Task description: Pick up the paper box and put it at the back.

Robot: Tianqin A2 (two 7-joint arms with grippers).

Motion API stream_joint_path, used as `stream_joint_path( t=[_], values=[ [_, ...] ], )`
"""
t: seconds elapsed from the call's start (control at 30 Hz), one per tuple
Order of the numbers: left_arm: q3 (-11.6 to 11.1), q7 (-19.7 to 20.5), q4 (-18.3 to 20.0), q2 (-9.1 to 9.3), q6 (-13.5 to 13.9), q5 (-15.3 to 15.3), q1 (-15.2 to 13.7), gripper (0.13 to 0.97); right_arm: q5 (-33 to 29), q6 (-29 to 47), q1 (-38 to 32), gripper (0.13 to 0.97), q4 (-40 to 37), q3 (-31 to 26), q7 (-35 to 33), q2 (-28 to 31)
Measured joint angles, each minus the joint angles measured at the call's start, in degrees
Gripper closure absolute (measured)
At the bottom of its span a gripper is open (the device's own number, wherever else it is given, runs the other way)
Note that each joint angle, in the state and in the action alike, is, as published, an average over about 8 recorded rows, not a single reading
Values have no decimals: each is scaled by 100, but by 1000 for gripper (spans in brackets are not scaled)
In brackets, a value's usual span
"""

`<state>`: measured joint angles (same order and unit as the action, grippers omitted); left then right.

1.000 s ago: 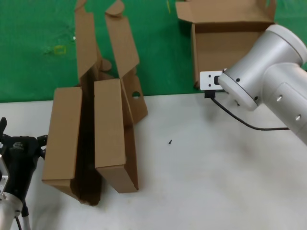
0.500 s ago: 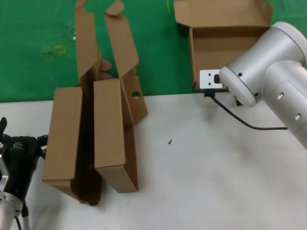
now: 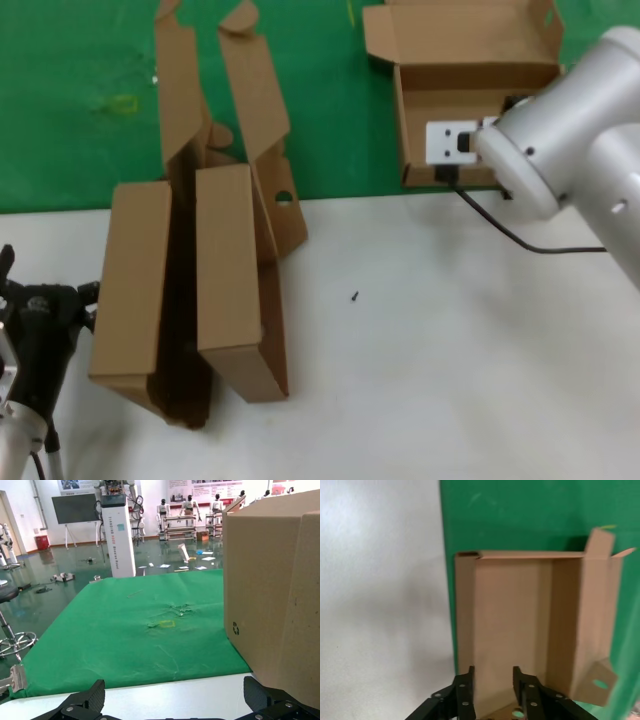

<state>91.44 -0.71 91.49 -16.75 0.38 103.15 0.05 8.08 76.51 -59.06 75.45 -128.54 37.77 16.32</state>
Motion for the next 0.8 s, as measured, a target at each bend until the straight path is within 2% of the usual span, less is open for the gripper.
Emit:
stream_joint_path(
  t=[0.13, 0.33, 0.4, 0.53, 0.8],
  values=[
    [0, 0, 0, 0, 0, 0, 0, 132, 4, 161, 154, 791, 661, 282, -1, 127],
    [0, 0, 0, 0, 0, 0, 0, 132, 94, -126, 669, 653, 1722, 1056, 148, 277],
    [0, 0, 0, 0, 0, 0, 0, 132, 148, -482, 962, 607, 2016, 1458, 238, 258],
    [0, 0, 0, 0, 0, 0, 0, 132, 332, -1433, 1644, 607, 2408, 2405, 357, 87],
    [0, 0, 0, 0, 0, 0, 0, 132, 870, -3145, 2642, 386, 2623, 4104, 226, -375]
  ],
)
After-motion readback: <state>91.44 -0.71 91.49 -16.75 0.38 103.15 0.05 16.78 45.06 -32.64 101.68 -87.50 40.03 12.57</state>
